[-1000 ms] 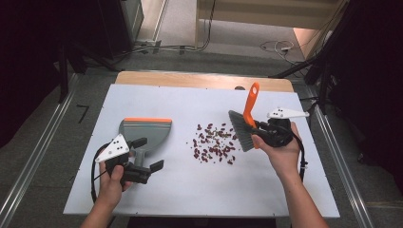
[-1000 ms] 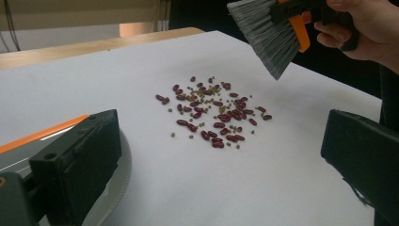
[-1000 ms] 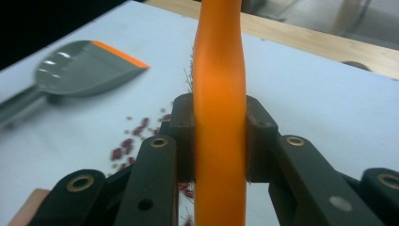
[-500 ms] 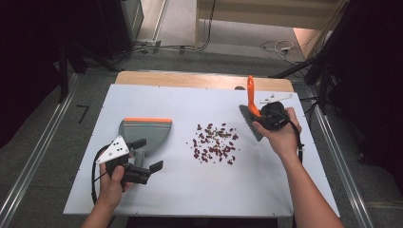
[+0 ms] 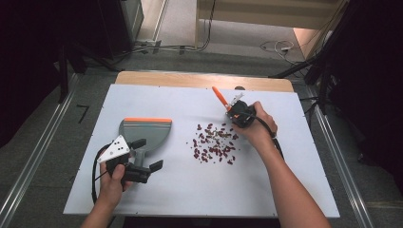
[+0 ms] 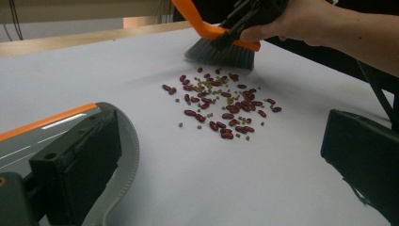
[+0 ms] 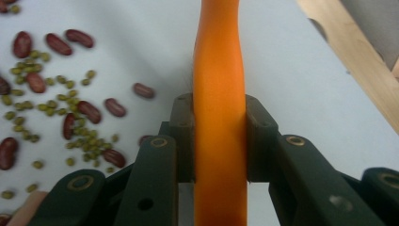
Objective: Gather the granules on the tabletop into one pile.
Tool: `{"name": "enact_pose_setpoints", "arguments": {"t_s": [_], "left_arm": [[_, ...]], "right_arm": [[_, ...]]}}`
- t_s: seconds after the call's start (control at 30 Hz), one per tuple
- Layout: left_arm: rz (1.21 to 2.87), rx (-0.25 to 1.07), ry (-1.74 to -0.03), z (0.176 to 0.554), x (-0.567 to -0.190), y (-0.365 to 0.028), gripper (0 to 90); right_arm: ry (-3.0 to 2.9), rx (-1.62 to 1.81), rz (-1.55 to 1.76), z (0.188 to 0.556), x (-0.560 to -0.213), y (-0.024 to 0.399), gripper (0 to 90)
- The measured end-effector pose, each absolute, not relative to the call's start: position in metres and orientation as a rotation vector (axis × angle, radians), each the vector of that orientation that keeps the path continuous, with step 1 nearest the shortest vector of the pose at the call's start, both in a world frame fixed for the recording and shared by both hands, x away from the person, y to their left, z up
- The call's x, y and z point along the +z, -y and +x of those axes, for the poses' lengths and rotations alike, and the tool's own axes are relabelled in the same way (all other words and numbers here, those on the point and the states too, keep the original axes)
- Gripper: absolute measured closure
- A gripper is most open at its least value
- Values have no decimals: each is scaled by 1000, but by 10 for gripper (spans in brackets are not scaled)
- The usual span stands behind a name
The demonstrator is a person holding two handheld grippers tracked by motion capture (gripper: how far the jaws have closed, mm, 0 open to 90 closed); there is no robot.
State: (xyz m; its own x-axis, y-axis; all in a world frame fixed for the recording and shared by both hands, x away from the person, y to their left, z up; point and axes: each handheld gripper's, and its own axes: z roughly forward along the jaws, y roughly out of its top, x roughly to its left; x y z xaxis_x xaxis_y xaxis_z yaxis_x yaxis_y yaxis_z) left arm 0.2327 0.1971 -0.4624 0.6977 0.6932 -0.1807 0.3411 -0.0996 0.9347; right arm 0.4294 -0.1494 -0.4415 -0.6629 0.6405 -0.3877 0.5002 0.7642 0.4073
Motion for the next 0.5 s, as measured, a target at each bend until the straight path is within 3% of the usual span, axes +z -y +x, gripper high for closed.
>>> {"name": "enact_pose_setpoints", "arguments": {"t_s": [0.5], "left_arm": [[1691,384,-861,233,-462,-197,0]], "right_arm": [[-2599,364,737,401,-447,133,682]]}}
